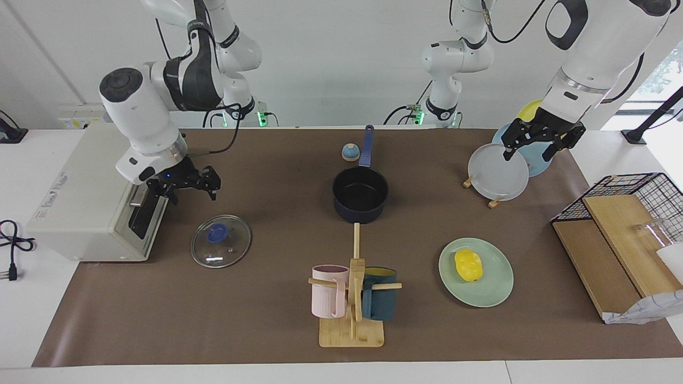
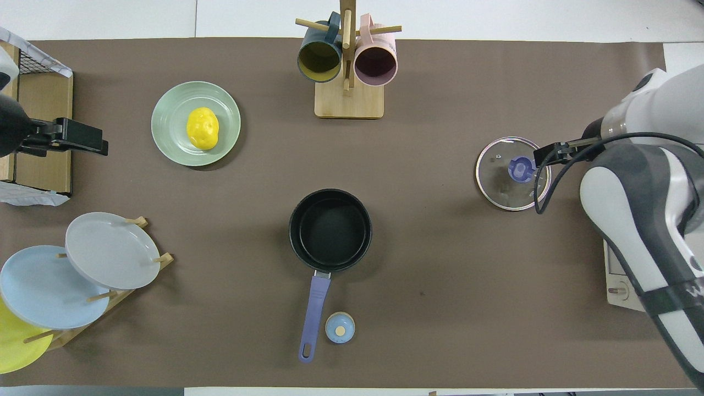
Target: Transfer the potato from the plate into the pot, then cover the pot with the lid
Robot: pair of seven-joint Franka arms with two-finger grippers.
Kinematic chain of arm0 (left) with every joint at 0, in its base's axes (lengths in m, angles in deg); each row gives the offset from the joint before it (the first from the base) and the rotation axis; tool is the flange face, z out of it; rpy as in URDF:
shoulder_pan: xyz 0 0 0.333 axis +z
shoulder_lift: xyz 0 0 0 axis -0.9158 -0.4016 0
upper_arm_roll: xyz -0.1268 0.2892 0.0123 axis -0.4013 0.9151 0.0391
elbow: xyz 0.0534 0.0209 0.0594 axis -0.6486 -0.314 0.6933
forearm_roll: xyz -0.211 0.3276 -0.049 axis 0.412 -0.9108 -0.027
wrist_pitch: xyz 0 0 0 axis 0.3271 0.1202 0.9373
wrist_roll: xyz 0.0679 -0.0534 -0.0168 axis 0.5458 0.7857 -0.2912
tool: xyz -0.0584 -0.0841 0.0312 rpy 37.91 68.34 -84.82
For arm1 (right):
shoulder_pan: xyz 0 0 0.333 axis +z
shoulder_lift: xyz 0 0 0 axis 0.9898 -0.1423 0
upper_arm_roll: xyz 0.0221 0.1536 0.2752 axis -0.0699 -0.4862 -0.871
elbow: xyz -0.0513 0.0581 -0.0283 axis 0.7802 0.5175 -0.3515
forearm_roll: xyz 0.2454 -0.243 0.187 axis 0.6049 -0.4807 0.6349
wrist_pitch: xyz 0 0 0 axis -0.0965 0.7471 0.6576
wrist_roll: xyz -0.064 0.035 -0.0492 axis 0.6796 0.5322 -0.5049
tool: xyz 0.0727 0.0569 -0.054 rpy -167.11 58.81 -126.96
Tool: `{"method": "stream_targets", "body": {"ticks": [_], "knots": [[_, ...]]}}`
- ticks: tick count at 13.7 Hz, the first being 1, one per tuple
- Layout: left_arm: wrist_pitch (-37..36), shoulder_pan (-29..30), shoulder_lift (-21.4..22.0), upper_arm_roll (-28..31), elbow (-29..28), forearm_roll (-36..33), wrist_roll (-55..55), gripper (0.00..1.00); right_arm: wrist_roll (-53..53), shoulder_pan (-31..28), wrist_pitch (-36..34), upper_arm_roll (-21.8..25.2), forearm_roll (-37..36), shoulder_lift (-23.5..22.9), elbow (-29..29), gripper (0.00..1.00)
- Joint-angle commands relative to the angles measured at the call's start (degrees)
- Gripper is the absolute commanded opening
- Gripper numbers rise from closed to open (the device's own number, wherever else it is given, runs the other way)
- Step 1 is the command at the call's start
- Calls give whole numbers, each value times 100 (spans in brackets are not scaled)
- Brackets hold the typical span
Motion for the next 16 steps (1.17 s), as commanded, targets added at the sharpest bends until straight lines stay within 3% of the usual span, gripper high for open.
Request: {"method": "stream_targets", "body": {"ticks": [1,6,11,16], "knots": [[138,-95,-30,26,-64,74,77,100,-161,39,706,0,-37,-117,-481,100],[287,-148,-293,26,-56,74,147,100,-433,-5,1508,9,-11,-590,-773,100],[980,-499,-952,34,-56,13,674,100,-469,13,1921,0,-11,-1030,-817,100],[1543,-508,-1444,34,-82,-154,675,100,-670,74,1624,0,-11,-1013,-747,100]]}}
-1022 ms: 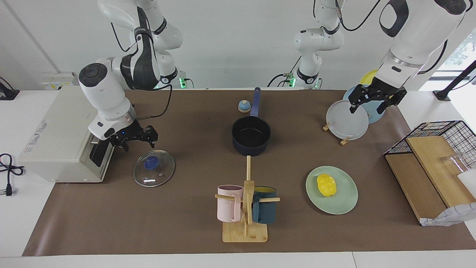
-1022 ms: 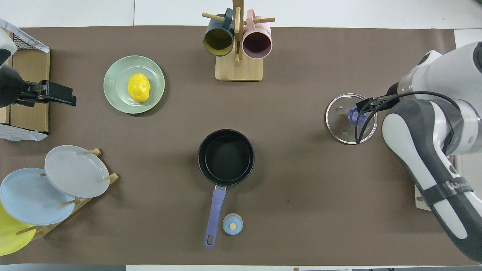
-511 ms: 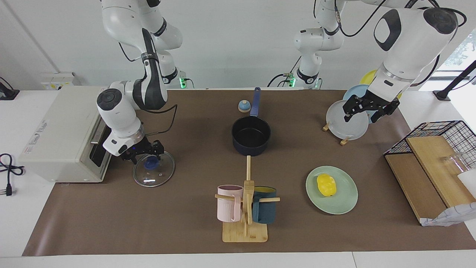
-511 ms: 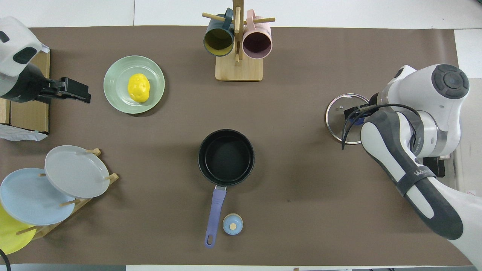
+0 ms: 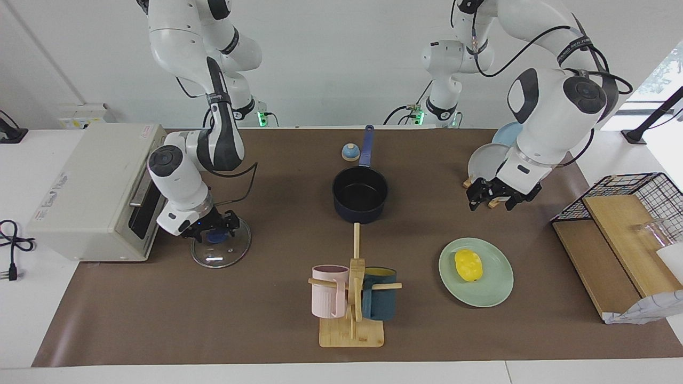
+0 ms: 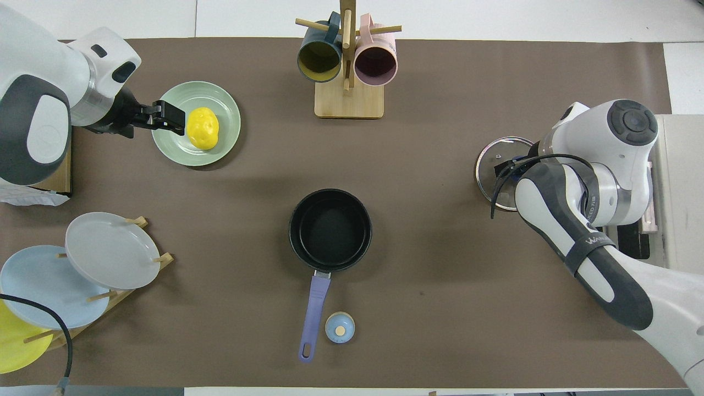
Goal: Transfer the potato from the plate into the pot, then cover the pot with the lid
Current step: 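Close the left gripper around the yellow potato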
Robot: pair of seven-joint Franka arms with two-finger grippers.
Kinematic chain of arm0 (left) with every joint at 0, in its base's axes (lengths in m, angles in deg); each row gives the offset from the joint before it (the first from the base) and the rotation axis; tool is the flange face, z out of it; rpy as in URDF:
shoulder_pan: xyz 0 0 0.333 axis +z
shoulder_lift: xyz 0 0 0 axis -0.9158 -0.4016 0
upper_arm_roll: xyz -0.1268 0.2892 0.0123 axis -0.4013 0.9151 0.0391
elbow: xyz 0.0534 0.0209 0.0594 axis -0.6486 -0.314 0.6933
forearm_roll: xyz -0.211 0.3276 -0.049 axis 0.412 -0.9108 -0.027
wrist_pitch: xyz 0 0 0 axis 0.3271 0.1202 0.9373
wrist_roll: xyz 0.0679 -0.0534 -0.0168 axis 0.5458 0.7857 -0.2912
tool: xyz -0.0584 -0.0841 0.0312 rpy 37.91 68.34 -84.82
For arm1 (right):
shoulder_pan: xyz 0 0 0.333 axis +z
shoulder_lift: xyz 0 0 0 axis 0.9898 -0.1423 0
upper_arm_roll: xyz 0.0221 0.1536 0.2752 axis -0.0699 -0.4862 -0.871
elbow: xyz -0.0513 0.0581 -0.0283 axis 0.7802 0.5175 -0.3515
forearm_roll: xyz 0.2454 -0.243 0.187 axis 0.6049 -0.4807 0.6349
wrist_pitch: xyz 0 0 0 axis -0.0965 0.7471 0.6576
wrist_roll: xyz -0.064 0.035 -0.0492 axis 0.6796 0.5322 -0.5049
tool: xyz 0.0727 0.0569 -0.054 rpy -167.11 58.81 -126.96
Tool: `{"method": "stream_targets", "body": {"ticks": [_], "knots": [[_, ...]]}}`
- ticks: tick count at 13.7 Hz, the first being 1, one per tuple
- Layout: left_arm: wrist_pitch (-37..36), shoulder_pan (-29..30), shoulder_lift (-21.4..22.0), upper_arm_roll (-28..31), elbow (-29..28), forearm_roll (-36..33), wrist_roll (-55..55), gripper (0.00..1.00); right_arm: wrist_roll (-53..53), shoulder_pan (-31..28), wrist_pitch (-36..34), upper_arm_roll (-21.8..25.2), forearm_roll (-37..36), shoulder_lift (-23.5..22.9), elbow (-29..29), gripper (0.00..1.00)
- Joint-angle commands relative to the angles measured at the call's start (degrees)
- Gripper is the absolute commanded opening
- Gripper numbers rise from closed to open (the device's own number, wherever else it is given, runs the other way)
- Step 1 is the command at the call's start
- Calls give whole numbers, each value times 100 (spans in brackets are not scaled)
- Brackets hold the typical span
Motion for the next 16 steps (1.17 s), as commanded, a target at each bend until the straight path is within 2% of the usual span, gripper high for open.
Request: {"method": "stream_targets", "body": {"ticks": [1,4,10,13,16], "knots": [[404,-48,-189,49,-33,-129,81,100,-310,19,-153,-15,-1,72,6,100],[624,-39,-365,57,-42,-146,90,100,-389,27,-153,-15,-28,90,24,96],[993,-56,-611,57,-51,-217,108,100,-601,19,-197,-15,-28,90,68,71],[1169,-127,-786,57,11,-226,99,100,-610,10,-302,-15,16,90,111,52],[1319,-197,-963,66,28,-295,99,100,-583,27,-557,-15,43,99,296,20]]}}
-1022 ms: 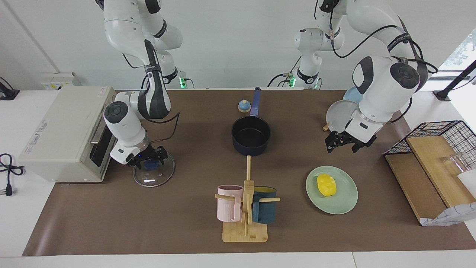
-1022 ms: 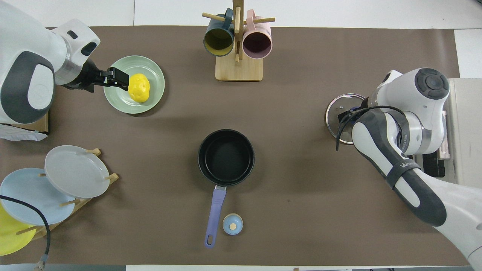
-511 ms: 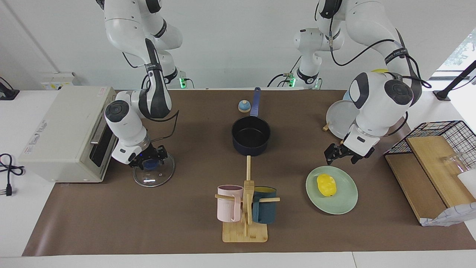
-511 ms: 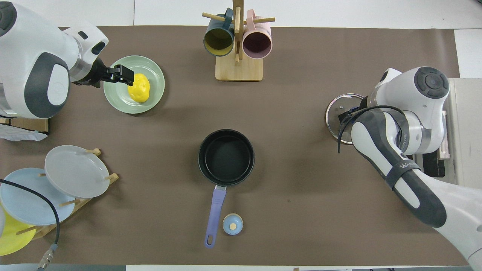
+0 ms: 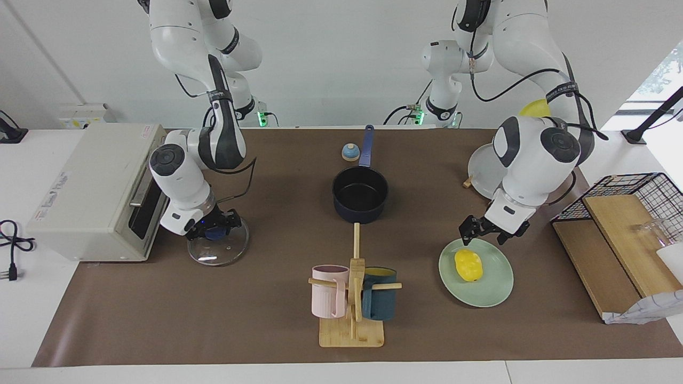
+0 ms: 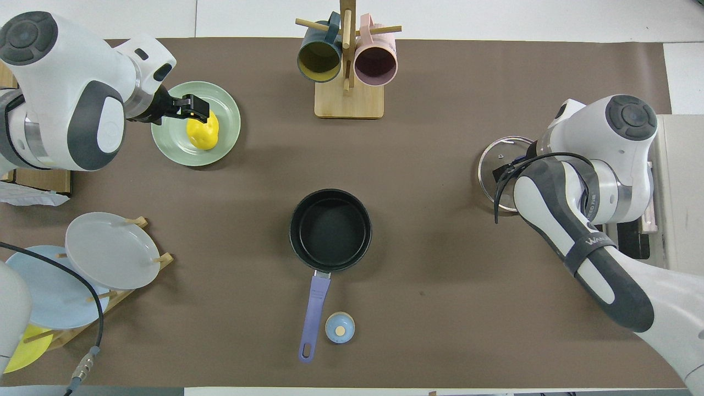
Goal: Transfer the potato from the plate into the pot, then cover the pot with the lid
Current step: 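Close the left gripper around the yellow potato, then lift the potato with the left gripper while the right gripper carries the lid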
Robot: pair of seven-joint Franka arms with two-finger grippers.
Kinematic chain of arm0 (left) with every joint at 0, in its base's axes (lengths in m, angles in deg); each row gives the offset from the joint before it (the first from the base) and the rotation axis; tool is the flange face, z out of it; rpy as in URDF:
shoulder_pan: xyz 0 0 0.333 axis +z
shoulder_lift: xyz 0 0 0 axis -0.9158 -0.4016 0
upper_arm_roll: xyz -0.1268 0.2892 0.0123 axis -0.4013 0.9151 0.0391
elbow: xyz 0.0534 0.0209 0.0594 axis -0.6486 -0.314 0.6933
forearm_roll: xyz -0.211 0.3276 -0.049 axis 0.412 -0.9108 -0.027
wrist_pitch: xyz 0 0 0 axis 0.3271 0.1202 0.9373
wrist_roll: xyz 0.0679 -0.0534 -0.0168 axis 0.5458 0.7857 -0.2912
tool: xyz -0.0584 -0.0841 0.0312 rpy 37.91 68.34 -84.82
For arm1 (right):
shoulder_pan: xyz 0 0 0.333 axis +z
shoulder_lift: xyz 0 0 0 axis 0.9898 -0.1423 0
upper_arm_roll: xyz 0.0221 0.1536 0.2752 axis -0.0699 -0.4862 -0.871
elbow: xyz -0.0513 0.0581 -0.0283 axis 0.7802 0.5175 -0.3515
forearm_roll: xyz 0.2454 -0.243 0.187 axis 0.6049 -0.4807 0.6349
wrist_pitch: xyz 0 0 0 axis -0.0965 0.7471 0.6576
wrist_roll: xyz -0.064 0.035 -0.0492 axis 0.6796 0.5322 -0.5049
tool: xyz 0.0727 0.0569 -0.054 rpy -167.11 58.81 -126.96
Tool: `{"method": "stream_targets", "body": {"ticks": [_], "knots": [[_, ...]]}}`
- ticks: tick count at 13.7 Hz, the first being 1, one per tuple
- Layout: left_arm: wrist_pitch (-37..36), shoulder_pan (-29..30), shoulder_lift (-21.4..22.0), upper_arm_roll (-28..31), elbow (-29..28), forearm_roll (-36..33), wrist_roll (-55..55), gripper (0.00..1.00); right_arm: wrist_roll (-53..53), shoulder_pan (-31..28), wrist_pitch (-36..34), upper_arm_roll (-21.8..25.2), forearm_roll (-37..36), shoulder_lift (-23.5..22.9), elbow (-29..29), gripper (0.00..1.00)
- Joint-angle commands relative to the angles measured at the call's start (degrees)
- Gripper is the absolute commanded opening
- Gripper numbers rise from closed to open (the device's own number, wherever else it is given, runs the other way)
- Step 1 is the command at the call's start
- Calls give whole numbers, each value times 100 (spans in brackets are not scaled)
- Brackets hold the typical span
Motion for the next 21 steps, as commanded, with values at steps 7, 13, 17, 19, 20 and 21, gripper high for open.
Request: {"method": "stream_targets", "body": {"ticks": [7,13,17,19,20,21], "knots": [[453,-105,-367,63,33,-489,98,100,-47,-14,-3033,-191,-24,306,2240,0],[419,-62,-771,54,373,-666,46,100,1513,906,-3214,-341,-51,358,2383,0],[471,-70,-904,54,446,-684,46,100,2256,1392,-3160,-350,-25,367,2357,0],[540,-70,-904,54,420,-684,46,100,2256,1384,-3169,-350,-25,367,2339,0],[619,-70,-913,54,359,-692,37,100,2265,1401,-3160,-350,-25,376,2330,0],[690,-79,-913,54,297,-693,37,100,2265,1419,-3151,-350,-25,385,2330,0]]}}
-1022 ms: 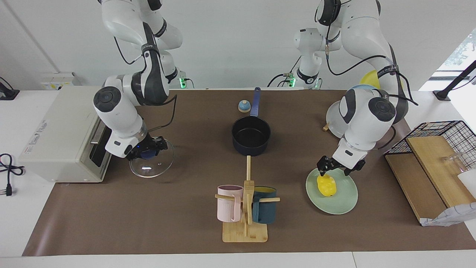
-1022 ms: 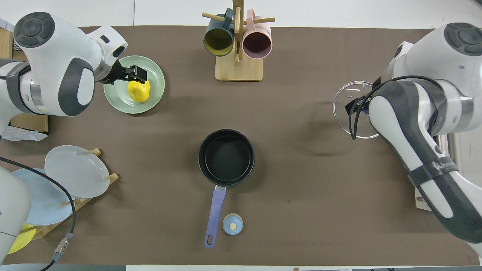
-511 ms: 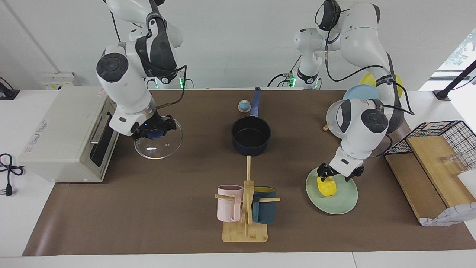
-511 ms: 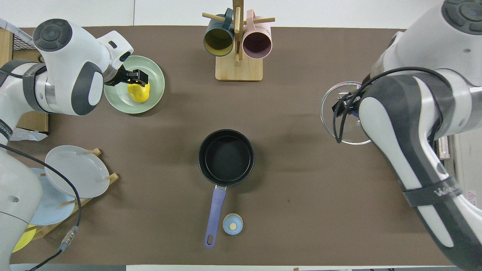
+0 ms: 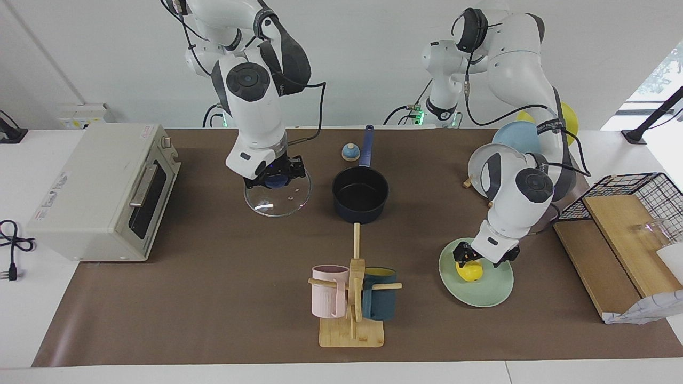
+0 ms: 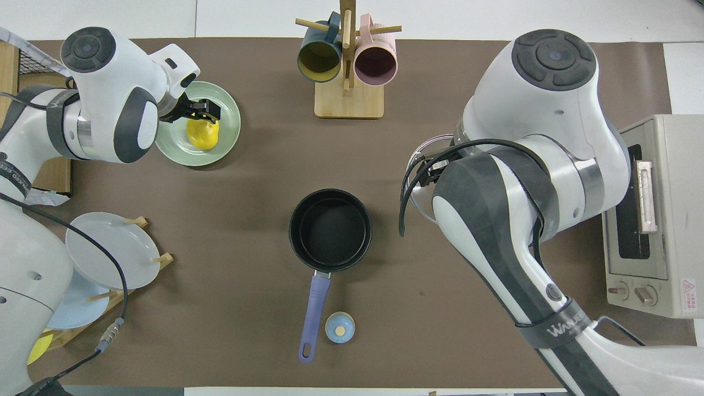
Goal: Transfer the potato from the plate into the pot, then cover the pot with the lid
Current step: 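Lift the potato with the left gripper while the right gripper carries the lid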
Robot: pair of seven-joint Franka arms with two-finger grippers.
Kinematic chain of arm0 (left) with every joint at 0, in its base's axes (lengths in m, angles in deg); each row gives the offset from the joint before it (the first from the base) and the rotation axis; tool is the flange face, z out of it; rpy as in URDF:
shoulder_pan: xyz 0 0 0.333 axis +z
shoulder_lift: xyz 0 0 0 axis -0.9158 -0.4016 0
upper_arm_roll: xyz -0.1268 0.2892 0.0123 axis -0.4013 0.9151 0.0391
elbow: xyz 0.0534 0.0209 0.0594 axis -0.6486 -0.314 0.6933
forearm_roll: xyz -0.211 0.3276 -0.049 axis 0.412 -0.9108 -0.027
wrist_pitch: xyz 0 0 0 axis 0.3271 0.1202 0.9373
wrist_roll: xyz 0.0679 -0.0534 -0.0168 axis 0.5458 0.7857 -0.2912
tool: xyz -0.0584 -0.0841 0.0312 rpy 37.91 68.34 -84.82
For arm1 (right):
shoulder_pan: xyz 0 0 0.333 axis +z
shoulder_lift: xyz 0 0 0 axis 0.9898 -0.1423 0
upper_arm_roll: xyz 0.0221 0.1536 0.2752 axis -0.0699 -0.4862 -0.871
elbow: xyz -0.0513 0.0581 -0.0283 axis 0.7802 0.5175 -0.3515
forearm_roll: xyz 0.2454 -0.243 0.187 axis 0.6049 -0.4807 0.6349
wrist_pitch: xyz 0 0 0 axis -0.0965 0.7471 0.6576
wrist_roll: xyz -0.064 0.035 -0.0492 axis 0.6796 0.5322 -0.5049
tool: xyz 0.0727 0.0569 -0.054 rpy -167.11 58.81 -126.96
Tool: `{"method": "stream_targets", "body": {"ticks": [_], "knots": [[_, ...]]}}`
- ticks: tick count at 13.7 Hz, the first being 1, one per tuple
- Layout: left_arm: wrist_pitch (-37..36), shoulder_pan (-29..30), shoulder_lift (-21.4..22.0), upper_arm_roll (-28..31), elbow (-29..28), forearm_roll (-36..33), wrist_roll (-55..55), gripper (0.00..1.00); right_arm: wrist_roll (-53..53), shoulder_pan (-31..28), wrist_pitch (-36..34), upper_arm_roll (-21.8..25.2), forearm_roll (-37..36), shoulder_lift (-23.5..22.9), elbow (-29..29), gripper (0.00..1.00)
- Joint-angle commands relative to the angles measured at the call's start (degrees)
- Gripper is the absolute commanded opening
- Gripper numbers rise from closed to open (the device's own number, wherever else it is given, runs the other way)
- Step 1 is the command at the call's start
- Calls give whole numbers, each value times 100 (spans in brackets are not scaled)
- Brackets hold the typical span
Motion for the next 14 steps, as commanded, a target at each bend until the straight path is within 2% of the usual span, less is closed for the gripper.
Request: {"method": "stream_targets", "body": {"ticks": [1,7,8,9,10,11,12,14], "knots": [[219,-54,-88,22,-33,-153,39,100,26,-56,28,-48,-20,4,53,0],[474,-80,-53,31,-323,-214,-22,100,9,-65,45,-48,-20,39,1,0],[491,-80,-18,31,-454,-249,-84,99,-35,-91,97,-48,-20,39,-8,0],[483,-80,0,23,-499,-249,-102,94,-44,-91,133,-48,-20,39,-34,0],[448,-80,8,22,-490,-240,-102,68,-44,-91,220,-48,-28,57,-104,0],[421,-72,9,14,-438,-214,-93,15,-35,-74,256,-48,-37,74,-140,0],[378,-72,0,14,-394,-136,-41,0,-18,-65,213,-40,-46,92,-149,0],[-164,-63,26,5,-18,57,-40,0,18,-65,142,-31,-81,118,-201,0]]}}
